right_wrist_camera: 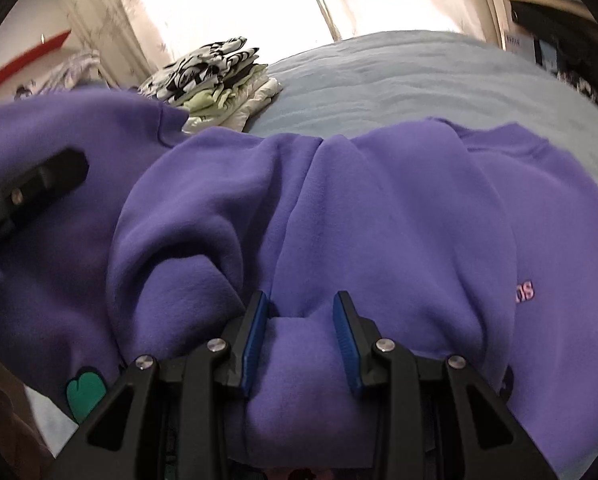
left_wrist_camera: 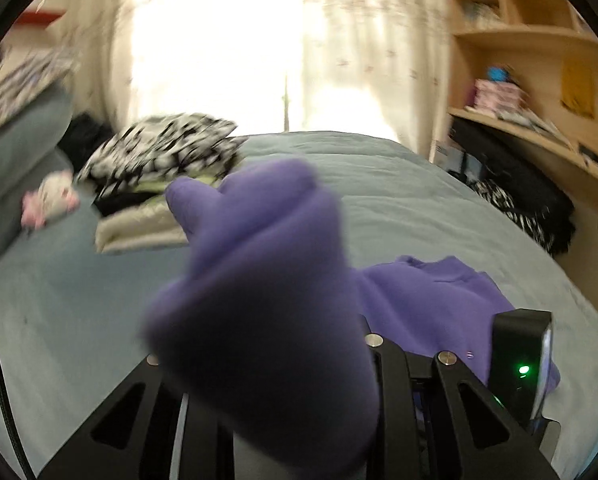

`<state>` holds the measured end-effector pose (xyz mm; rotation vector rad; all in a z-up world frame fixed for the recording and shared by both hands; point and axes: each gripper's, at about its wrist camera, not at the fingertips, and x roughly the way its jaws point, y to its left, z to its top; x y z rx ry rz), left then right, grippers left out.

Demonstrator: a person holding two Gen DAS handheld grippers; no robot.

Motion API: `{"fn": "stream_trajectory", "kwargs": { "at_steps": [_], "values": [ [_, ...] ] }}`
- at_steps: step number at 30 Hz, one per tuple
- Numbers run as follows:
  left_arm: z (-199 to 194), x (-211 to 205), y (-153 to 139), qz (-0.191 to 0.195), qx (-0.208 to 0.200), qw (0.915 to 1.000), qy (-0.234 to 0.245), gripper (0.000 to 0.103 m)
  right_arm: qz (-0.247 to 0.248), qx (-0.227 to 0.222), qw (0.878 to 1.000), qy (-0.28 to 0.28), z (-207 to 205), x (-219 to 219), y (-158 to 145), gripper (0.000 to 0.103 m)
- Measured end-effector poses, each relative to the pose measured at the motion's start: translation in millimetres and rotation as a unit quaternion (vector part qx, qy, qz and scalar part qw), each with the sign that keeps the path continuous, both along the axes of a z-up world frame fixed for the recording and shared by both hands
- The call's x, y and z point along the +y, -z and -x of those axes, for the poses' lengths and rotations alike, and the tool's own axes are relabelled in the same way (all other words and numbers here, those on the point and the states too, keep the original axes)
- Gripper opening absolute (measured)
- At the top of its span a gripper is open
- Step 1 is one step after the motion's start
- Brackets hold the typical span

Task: Fold large clothes

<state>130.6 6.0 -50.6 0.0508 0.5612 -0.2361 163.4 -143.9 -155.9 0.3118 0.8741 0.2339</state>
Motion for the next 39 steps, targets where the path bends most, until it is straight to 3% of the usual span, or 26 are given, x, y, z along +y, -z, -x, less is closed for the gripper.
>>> {"fn": "stream_trajectory", "kwargs": {
  "at_steps": [9, 13, 16, 20, 23, 26, 27, 28, 33, 35, 38, 39],
  "values": [
    [10.6, -87.4, -16.8, -0.07, -0.039, 0.9947, 0.064, 0.023, -0.12, 0.046, 0.992, 0.004, 29.5, -74.4, -15.9, 0.036],
    [15.3, -126.6, -16.2, -0.082, -0.039, 0.9914, 0.095, 0.023, -0.062, 0.047, 0.993, 0.088, 56.9, -131.0, -27.1, 0.036],
    [20.6, -165.7, -11.0, -0.096, -0.036, 0.9868, 0.126, 0.023, -0.024, 0.045, 0.985, 0.166, 77.8, -173.9, -33.8, 0.036],
    [32.7, -217.4, 14.8, -0.137, -0.023, 0.9733, 0.183, 0.024, -0.038, 0.034, 0.973, 0.224, 99.0, -214.3, -40.4, 0.036],
    [41.5, -252.8, 60.3, -0.202, -0.009, 0.9516, 0.231, 0.029, -0.036, 0.034, 0.967, 0.25, 111.6, -231.4, -40.1, 0.036],
    [41.3, -268.0, 98.6, -0.24, 0.019, 0.9398, 0.242, 0.029, -0.034, 0.045, 0.963, 0.263, 117.6, -240.6, -32.6, 0.036],
    [44.1, -270.7, 105.2, -0.249, 0.009, 0.9373, 0.243, 0.029, -0.038, 0.048, 0.963, 0.264, 120.3, -242.5, -30.1, 0.036],
    [48.8, -272.6, 106.3, -0.255, -0.004, 0.9347, 0.247, 0.031, -0.04, 0.05, 0.963, 0.263, 121.4, -244.5, -28.4, 0.036],
    [38.0, -261.0, 98.1, -0.23, 0.013, 0.9339, 0.273, 0.047, -0.044, 0.053, 0.961, 0.266, 127.6, -254.1, -25.4, 0.036],
    [36.9, -255.5, 93.7, -0.221, 0.016, 0.9317, 0.288, 0.066, -0.05, 0.051, 0.962, 0.265, 130.3, -255.7, -25.5, 0.036],
    [41.3, -250.4, 83.2, -0.203, 0.019, 0.9264, 0.316, 0.083, -0.054, 0.043, 0.963, 0.262, 130.6, -255.6, -29.3, 0.036],
    [45.3, -251.3, 81.0, -0.201, 0.019, 0.9244, 0.324, 0.084, -0.054, 0.041, 0.963, 0.261, 131.2, -255.2, -30.5, 0.036]
  ]
}}
